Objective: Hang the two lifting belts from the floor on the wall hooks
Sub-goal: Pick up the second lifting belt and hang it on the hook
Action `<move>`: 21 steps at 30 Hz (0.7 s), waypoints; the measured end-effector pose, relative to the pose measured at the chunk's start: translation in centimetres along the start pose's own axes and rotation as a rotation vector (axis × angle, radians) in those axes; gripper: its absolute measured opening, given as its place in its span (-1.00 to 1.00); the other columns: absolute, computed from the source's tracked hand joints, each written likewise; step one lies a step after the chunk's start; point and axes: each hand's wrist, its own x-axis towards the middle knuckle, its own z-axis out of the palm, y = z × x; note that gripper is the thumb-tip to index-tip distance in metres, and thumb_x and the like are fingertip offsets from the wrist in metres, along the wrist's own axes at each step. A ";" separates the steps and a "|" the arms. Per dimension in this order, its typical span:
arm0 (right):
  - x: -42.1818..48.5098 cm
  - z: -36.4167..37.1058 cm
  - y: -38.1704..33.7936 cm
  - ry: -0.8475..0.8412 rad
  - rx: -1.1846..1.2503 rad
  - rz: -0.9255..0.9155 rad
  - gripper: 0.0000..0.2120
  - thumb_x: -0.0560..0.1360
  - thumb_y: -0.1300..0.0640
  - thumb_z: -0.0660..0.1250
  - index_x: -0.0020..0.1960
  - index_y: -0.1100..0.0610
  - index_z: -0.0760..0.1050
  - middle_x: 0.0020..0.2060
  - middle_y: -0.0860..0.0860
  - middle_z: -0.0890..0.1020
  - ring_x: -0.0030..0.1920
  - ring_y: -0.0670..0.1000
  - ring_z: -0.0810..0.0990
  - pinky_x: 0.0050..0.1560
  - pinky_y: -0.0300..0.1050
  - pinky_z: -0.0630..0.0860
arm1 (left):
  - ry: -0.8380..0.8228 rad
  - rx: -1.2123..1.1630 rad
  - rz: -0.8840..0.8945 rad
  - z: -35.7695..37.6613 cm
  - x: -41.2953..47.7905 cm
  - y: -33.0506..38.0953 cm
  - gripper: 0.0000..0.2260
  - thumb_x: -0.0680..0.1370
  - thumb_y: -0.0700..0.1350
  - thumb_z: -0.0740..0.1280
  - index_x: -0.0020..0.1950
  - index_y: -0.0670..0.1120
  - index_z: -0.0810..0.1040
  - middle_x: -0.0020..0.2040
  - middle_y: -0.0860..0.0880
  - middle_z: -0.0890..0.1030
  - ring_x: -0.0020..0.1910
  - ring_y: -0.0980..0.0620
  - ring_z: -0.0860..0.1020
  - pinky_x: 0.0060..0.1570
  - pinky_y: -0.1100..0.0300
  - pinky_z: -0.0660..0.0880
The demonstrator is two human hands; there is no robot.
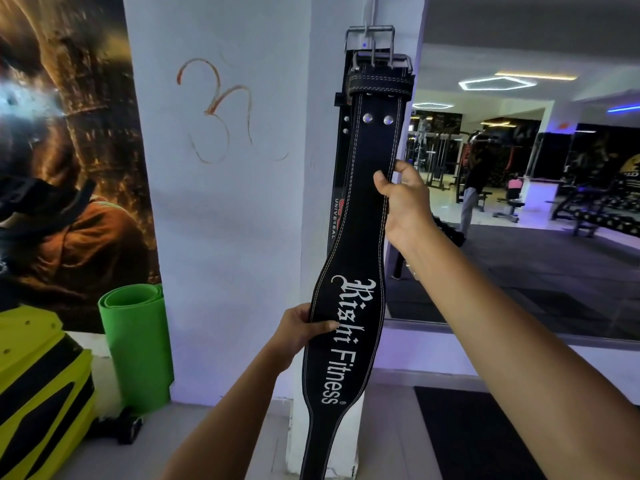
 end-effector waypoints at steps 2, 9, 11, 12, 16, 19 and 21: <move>0.2 -0.3 -0.2 0.008 0.017 -0.006 -0.71 0.46 0.36 0.29 -0.17 -0.05 0.46 -0.01 -0.04 0.58 0.08 0.00 0.50 0.35 0.03 0.37 | 0.001 -0.001 0.016 0.0 0.3 0.4 -0.74 0.36 -0.37 0.45 0.04 -0.27 0.60 -0.14 -0.09 0.71 -0.13 -0.12 0.64 -0.09 0.13 0.62; 0.2 -0.7 -0.6 0.020 0.057 0.017 -0.69 0.47 0.41 0.25 0.04 0.02 0.44 0.07 -0.01 0.53 0.03 -0.08 0.52 0.43 0.07 0.25 | -0.069 0.021 0.009 0.7 0.6 1.0 -0.76 0.38 -0.33 0.46 0.02 -0.22 0.60 -0.09 -0.12 0.68 -0.09 -0.09 0.65 -0.01 0.10 0.61; 0.1 -0.9 -0.4 0.023 0.045 0.012 -0.72 0.47 0.38 0.27 -0.02 0.01 0.44 0.07 -0.01 0.50 0.04 -0.06 0.49 0.42 0.04 0.28 | -0.092 0.104 -0.054 0.5 -0.2 -0.8 -0.80 0.39 -0.32 0.46 -0.01 -0.18 0.60 -0.09 -0.10 0.69 -0.12 -0.03 0.67 -0.08 0.20 0.60; 0.1 -1.0 -0.4 0.025 0.039 0.007 -0.73 0.47 0.37 0.29 -0.01 0.01 0.45 0.04 -0.03 0.51 0.07 -0.05 0.47 0.40 0.01 0.30 | -0.087 0.113 -0.059 0.6 -0.4 -1.0 -0.81 0.40 -0.31 0.45 -0.01 -0.18 0.60 -0.08 -0.11 0.68 -0.13 -0.02 0.67 -0.10 0.23 0.60; 0.1 -1.1 -0.4 0.005 0.043 -0.015 -0.75 0.47 0.34 0.30 0.05 0.05 0.45 -0.09 -0.07 0.55 0.00 -0.07 0.47 0.27 -0.09 0.39 | -0.030 0.015 0.088 2.0 1.1 3.5 -0.85 0.48 -0.18 0.39 0.02 -0.19 0.58 -0.10 -0.12 0.67 -0.15 -0.02 0.65 -0.12 0.21 0.61; 0.0 -1.0 -0.4 -0.005 0.068 -0.024 -0.79 0.48 0.35 0.29 -0.06 0.04 0.43 -0.22 -0.09 0.55 -0.13 -0.08 0.52 0.01 -0.16 0.51 | 0.052 -0.071 0.225 3.7 3.3 9.1 -0.74 0.52 -0.06 0.34 0.12 -0.19 0.56 -0.03 -0.15 0.65 -0.12 -0.01 0.63 -0.01 0.14 0.59; -0.1 -0.9 -0.1 -0.048 0.091 -0.017 -0.81 0.48 0.36 0.27 -0.10 0.07 0.46 -0.24 -0.05 0.57 -0.19 -0.05 0.56 -0.07 -0.13 0.54 | 0.029 -0.135 0.293 4.7 4.4 12.9 -0.67 0.54 -0.03 0.31 0.20 -0.20 0.53 0.04 -0.16 0.64 -0.05 -0.04 0.63 0.07 0.10 0.57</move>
